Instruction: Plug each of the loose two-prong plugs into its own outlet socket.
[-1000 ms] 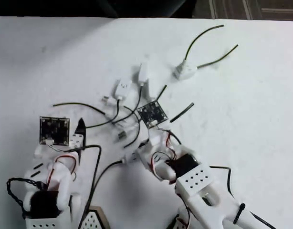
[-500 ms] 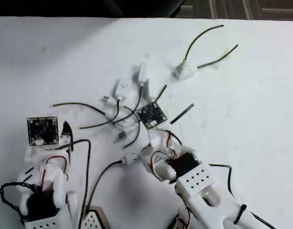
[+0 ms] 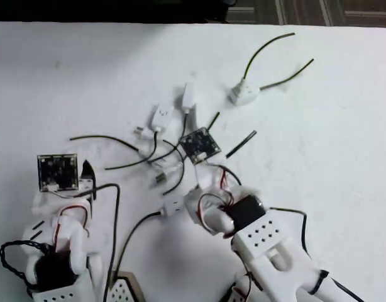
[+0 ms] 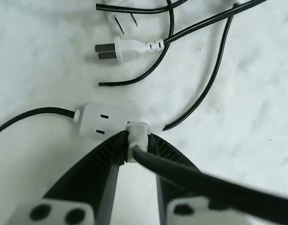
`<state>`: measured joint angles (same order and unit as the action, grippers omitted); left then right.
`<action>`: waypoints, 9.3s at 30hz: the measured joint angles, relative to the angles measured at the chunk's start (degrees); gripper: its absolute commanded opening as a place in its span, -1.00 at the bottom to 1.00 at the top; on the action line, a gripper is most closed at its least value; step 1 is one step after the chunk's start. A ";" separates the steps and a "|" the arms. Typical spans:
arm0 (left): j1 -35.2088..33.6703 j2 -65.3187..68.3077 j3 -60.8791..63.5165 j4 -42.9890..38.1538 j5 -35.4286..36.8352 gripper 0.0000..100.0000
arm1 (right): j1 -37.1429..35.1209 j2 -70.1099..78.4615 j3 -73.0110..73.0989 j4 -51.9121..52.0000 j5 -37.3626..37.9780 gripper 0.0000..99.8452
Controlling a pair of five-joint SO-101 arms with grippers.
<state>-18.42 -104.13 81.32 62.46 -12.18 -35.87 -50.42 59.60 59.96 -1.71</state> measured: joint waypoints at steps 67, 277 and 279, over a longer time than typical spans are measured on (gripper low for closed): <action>32.26 53.27 -4.57 -1.58 -18.37 -0.67 | 12.66 0.00 -2.55 1.14 -6.59 -0.97; 11.16 1.49 15.91 -5.27 -7.21 -0.95 | 1.49 5.63 11.43 -25.49 14.86 -0.97; 11.16 1.49 15.91 -5.27 -7.21 -0.95 | 1.58 9.32 8.53 -24.35 14.86 -0.97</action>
<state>-7.25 -102.64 97.23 57.19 -19.38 -34.29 -41.10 68.13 35.60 13.14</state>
